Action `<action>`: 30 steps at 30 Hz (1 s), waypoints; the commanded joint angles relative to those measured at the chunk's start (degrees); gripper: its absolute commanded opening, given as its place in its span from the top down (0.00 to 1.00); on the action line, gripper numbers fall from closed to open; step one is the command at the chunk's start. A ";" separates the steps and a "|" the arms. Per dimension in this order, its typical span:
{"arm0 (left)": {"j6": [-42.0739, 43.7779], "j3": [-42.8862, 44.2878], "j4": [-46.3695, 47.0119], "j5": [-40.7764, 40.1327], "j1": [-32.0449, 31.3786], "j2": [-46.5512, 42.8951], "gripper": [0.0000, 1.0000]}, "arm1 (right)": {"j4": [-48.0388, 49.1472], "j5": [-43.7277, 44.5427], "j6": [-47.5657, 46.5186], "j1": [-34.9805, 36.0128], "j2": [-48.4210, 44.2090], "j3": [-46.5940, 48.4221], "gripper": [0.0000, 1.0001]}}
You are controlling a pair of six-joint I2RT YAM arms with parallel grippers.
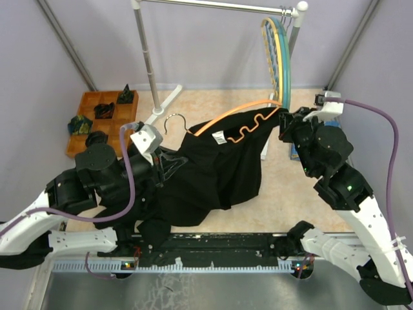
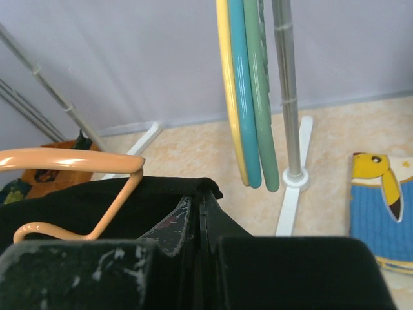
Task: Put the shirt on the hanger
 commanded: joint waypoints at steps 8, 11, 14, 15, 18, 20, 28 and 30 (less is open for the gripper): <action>0.17 0.36 -1.62 0.77 0.10 -0.06 1.00 | 4.04 5.56 -19.11 -1.53 -1.08 7.23 1.00; 0.29 0.37 -1.59 1.29 0.07 0.58 1.00 | 4.77 4.61 -20.06 -1.53 -1.08 8.77 1.00; 0.26 0.38 -1.61 1.71 0.07 0.96 1.00 | 6.17 1.65 -21.24 -1.51 -1.52 9.45 1.00; 0.23 0.36 -1.60 1.77 0.07 1.10 1.00 | 6.51 0.58 -21.56 -1.53 -1.76 9.49 1.00; 0.22 0.31 -1.50 1.82 0.03 1.47 1.00 | 7.03 -3.58 -21.99 -1.53 -2.20 9.42 1.00; 0.13 0.28 -1.10 1.88 0.09 1.61 1.00 | 6.34 -7.96 -21.52 -1.53 -2.31 9.37 1.00; 0.04 0.36 -0.53 -0.50 0.05 0.75 1.00 | -5.46 -23.98 -19.55 -1.53 -3.11 6.94 0.71; 0.23 1.19 -1.76 -0.99 0.11 0.53 1.00 | -10.26 -17.59 -17.33 -1.48 -4.04 5.99 0.44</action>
